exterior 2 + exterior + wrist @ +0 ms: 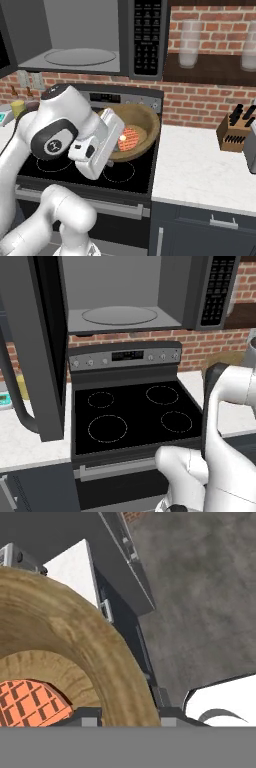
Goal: Open the microwave, place the bowl with waffle inside the microwave, then close the microwave door and turn it on.
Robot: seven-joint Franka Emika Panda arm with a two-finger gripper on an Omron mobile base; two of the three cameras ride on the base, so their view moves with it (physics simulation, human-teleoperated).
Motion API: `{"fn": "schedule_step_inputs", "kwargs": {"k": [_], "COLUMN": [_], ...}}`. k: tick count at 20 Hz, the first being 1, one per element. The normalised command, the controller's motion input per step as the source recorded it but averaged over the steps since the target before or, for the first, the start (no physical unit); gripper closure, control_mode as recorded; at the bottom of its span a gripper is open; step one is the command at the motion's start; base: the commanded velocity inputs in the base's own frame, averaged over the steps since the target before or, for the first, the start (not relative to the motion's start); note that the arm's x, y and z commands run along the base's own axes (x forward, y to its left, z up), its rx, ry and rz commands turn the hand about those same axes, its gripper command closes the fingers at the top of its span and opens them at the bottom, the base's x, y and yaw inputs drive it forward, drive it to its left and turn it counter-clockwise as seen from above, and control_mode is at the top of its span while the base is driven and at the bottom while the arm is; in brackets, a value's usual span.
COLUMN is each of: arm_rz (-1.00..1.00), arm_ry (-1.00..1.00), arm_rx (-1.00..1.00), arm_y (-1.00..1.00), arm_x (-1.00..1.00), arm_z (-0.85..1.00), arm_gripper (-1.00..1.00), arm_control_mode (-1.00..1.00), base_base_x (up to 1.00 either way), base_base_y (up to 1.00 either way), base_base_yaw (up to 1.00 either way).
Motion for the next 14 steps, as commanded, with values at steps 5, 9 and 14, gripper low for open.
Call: {"fn": "schedule_step_inputs", "kwargs": {"k": [5,9,14], "arm_rz": [0.10,0.36,0.38], "arm_ry": [-0.08,-0.11,-0.05], "arm_rx": [-0.02,0.02,0.04], "arm_y": [0.71,0.58,0.56], "arm_x": [-0.18,0.00,0.00], "arm_z": [0.73,0.51,0.53], "arm_gripper": [1.00,1.00,1.00], "arm_control_mode": [-1.00,-1.00,-1.00], "base_base_x": [0.00,0.00,0.00], "base_base_y": [0.00,0.00,0.00], "base_base_yaw": [0.00,0.00,0.00]}}
